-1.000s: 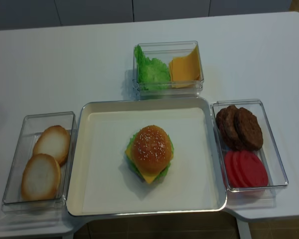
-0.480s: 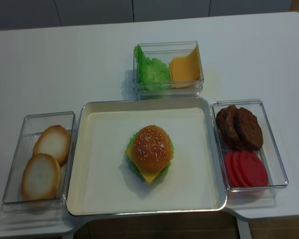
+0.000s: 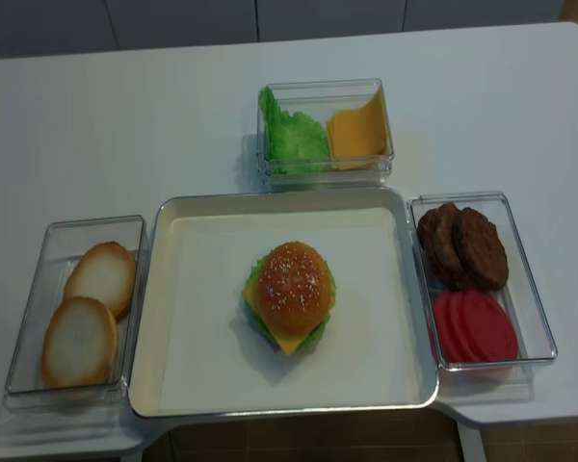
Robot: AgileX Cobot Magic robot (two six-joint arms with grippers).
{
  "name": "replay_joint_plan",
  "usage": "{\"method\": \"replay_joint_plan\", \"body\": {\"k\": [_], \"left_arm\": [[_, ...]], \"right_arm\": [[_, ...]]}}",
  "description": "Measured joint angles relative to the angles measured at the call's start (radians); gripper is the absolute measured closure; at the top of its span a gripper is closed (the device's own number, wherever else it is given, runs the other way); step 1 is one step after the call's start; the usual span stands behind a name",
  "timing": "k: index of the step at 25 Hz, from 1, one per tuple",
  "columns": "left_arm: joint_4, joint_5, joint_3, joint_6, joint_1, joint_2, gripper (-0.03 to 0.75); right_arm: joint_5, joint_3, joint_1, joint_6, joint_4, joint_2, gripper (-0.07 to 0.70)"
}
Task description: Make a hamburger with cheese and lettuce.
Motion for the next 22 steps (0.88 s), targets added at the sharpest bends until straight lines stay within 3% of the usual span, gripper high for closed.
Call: {"method": "replay_joint_plan", "body": {"k": [5, 14, 22], "left_arm": [[-0.004, 0.007, 0.012, -0.002, 0.0, -0.118, 0.172], [-0.033, 0.009, 0.126, 0.006, 0.0, -0.122, 0.172], [-0.072, -0.081, 0.213, 0.04, 0.0, -0.122, 0.181]], "right_arm": [[0.0, 0.0, 0.0, 0.0, 0.0, 0.0, 0.404], [0.0, 0.0, 0.0, 0.0, 0.0, 0.0, 0.404], [0.0, 0.0, 0.0, 0.0, 0.0, 0.0, 0.404]]}}
